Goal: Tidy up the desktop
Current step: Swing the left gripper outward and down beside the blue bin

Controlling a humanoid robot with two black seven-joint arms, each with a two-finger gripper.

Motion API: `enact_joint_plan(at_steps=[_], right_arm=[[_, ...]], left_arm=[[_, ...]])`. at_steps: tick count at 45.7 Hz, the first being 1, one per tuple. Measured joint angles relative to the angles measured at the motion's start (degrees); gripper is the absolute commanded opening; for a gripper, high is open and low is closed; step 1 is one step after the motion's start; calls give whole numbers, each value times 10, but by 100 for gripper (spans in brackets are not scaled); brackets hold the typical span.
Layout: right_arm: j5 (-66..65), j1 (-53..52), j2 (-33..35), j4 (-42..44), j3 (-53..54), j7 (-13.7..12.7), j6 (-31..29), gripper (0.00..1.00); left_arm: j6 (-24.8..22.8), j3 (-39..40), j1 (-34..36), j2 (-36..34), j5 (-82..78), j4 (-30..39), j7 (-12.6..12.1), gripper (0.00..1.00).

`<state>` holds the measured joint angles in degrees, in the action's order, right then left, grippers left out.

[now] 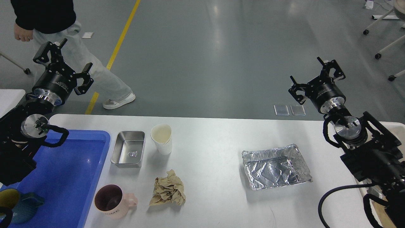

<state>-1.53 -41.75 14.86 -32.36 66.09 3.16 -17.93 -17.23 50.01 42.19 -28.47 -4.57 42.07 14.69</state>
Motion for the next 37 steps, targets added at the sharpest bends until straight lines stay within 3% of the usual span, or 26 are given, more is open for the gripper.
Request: enact_joint_plan(at_steps=[37], right_arm=[[0,-1,0,2,0,0,2,100]], left_arm=[[-7,-1,0,0,-2,0,11,97]])
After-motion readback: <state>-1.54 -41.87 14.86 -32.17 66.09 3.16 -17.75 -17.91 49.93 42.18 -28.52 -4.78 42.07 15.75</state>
